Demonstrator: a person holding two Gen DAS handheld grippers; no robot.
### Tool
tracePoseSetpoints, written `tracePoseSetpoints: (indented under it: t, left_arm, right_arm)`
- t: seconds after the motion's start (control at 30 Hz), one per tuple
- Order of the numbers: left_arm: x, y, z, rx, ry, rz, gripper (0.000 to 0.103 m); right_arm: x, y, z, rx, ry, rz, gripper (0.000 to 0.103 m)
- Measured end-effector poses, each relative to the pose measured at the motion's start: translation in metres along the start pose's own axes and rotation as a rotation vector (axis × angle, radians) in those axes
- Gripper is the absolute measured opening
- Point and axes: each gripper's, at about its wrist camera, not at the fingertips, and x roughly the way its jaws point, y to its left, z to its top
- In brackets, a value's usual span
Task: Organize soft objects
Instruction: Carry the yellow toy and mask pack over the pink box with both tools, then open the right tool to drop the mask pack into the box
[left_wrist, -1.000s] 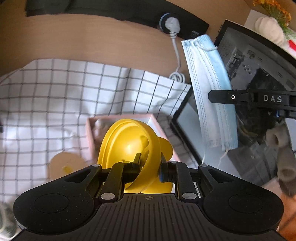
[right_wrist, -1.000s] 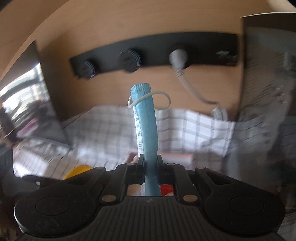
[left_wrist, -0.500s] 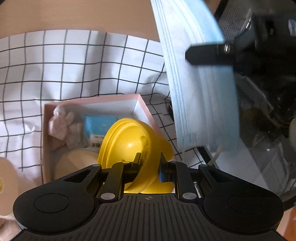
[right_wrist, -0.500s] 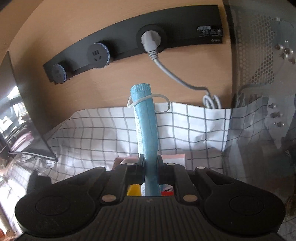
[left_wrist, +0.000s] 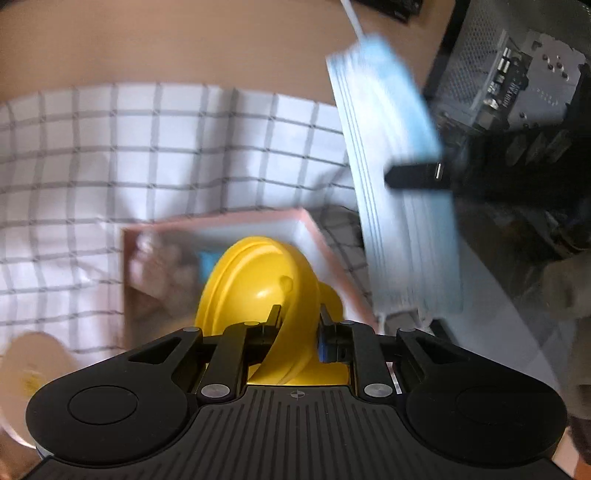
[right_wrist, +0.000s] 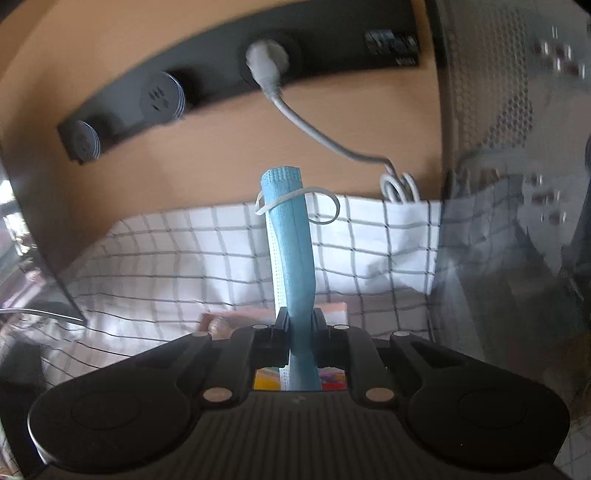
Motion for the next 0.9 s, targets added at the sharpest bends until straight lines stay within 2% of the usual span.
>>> tracePoseSetpoints:
  t: [0.13,0.27,0.4,0.63,0.77,0.9]
  left_arm:
    - [-0.003,0.025,-0.001,-0.08,-0.001,0.019,0.02]
    - [-0.004,0.039,-0.006,-0.158,0.002,-0.003,0.02]
    - [-0.017,0.039,-0.007,-0.177,-0.018,-0.022,0.02]
    - [-0.013,0.042,-0.007,-0.199,-0.007,-0.027,0.02]
    - [-0.009,0.047,-0.004,-0.263,-0.01,-0.069,0.02]
    - [-0.001,0.049,0.007,-0.307,-0.003,-0.108,0.02]
  right_arm:
    - [0.035,-0.004,-0.017,0.034,0.085,0.006,0.011]
    - [0.071,-0.005,-0.041,0.051,0.22,0.035,0.011]
    - [0.092,-0.003,-0.061,0.035,0.304,0.012,0.011]
    - [0.09,-0.001,-0.071,0.016,0.3,0.02,0.011]
    - [0.084,0.0,-0.069,-0.012,0.285,0.022,0.011]
    - [0.076,0.004,-0.075,-0.089,0.231,0.008,0.011]
